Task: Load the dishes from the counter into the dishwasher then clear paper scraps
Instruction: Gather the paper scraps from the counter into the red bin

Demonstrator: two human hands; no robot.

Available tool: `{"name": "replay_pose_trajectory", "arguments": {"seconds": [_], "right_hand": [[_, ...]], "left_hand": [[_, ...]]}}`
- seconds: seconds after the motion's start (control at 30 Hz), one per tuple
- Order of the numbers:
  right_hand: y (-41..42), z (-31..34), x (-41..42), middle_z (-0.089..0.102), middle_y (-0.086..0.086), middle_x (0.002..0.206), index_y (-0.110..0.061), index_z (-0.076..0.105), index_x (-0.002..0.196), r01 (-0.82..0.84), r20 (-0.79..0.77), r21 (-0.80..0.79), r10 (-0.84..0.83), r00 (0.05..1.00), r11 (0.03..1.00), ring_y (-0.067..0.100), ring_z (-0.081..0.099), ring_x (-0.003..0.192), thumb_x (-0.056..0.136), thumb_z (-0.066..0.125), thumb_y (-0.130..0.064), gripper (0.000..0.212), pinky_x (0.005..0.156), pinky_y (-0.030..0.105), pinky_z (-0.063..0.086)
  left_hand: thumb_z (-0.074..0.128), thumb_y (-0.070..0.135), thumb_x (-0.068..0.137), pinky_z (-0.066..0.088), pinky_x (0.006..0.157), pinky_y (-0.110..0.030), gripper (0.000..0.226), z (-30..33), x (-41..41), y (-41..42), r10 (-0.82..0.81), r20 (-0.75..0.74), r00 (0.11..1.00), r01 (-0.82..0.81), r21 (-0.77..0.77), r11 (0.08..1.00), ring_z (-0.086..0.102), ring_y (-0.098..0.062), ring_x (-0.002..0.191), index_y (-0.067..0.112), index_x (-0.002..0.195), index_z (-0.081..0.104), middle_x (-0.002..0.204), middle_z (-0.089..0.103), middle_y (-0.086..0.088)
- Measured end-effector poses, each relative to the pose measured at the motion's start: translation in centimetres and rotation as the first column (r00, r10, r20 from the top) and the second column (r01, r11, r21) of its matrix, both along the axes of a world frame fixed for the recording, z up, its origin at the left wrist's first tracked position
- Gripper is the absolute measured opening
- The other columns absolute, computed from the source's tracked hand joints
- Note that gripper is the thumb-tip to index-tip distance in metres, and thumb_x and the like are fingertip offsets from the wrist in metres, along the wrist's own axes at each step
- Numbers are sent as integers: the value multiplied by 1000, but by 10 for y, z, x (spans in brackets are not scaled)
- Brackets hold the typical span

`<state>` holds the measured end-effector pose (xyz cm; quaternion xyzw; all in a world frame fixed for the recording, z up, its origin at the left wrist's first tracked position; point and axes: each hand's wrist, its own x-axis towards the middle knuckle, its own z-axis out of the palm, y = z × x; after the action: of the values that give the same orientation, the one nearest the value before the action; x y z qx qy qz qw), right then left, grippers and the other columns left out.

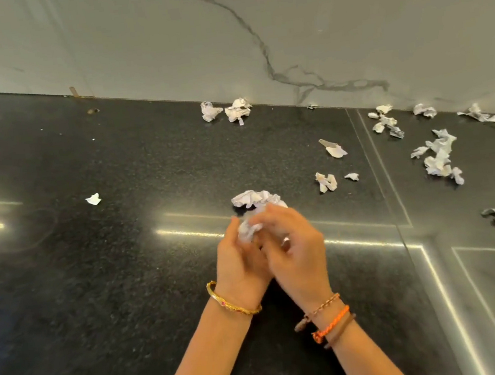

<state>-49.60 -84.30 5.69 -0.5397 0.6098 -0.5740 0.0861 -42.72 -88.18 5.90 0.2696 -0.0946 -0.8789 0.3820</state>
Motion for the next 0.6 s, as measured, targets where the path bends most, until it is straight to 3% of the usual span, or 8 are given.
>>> {"name": "replay_pose_trajectory", "arguments": {"seconds": [0.07,0.13,0.2,0.3,0.37,0.4,0.53,0.6], "right_hand": [[-4,-2,5,57,-5,103,-17,70,90,-61,-213,-18,56,975,998,-4,44,107,77,55,-15,20,95,12,34],[-13,4,-2,55,-4,104,-18,70,91,-22,-192,-7,21,981,1000,-3,44,104,77,54,-22,21,93,11,33],[-26,12,-16,55,-4,101,-17,69,92,-16,-113,60,23,993,998,-7,47,97,77,55,-21,21,88,5,33],[-48,17,-39,56,5,117,-16,64,113,-125,-210,362,212,955,924,1,46,111,77,59,-11,37,92,-1,24],[-55,8,-44,46,5,134,-20,54,127,-191,-325,561,426,844,806,14,39,127,79,56,4,54,97,2,16],[-56,2,-43,45,3,136,-20,55,126,-190,-370,585,467,803,788,16,39,129,77,52,10,58,98,3,18],[-56,-12,-39,64,2,114,-15,72,94,-8,-488,391,215,846,920,23,61,104,72,56,14,40,89,23,44],[-57,-12,-38,68,4,102,-10,74,84,-24,-359,302,137,923,953,20,64,97,70,59,17,34,87,13,42]], "left_hand": [[30,40,95,57,66,-32,55,0,10,-6,-4,-55,998,6,46,999,70,-23,73,3,88,72,88,69,-13],[32,43,94,56,68,-34,48,2,20,-16,0,-37,999,2,76,997,68,-24,76,7,96,63,94,66,-13],[37,38,94,56,59,-29,38,4,27,-26,84,-3,996,-84,97,992,67,-23,66,8,88,59,83,66,-11],[42,26,93,50,45,-15,26,7,31,-36,242,110,964,-250,73,965,61,-15,57,10,82,59,75,61,-5],[43,23,94,46,43,-12,23,8,32,-40,322,165,932,-329,18,944,55,-12,61,11,83,59,77,58,-3],[42,22,94,45,43,-11,22,8,33,-41,338,176,925,-343,-1,939,55,-11,61,12,84,59,78,57,-2],[44,23,94,50,48,-13,22,5,31,-41,315,176,933,-316,-20,948,61,-13,66,11,86,59,83,60,-3],[43,24,95,53,56,-17,23,2,30,-39,304,169,938,-302,-41,953,61,-16,76,9,90,60,88,61,-5]]}}
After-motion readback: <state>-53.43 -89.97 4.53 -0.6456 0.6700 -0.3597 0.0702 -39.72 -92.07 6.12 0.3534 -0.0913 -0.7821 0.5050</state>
